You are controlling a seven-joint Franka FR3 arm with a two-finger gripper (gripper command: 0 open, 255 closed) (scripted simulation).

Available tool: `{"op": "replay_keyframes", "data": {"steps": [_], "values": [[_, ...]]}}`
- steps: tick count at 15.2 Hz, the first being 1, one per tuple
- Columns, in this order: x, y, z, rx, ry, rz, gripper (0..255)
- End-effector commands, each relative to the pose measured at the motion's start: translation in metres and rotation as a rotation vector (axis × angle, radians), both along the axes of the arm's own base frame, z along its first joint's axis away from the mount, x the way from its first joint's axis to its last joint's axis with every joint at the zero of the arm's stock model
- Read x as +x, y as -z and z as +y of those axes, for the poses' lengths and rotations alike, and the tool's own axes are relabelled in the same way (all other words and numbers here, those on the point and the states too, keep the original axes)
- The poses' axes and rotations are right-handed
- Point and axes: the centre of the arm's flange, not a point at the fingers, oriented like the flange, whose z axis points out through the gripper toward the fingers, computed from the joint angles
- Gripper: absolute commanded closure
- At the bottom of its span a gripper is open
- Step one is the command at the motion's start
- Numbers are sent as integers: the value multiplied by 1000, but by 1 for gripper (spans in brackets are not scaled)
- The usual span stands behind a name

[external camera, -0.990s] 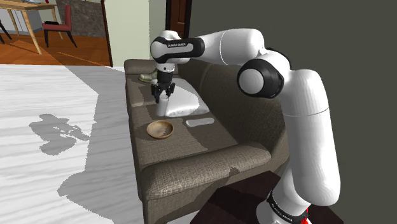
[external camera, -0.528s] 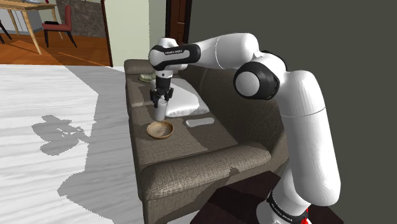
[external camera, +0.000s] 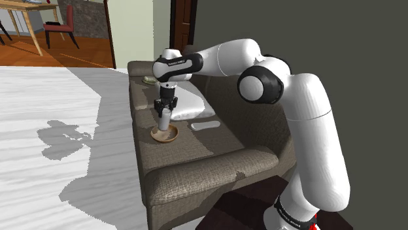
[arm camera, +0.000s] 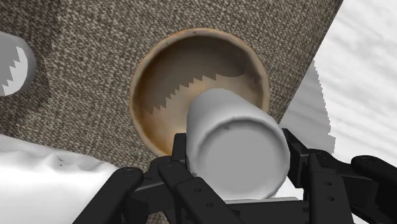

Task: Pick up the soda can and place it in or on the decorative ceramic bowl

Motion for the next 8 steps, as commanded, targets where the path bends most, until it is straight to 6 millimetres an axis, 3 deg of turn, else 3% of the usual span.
{"op": "replay_keyframes", "data": {"steps": [1, 4, 8], "values": [[0, 10, 1, 0, 0, -1, 255], [0, 22, 1, 0, 0, -1, 255], [0, 22, 1, 0, 0, -1, 255]]}}
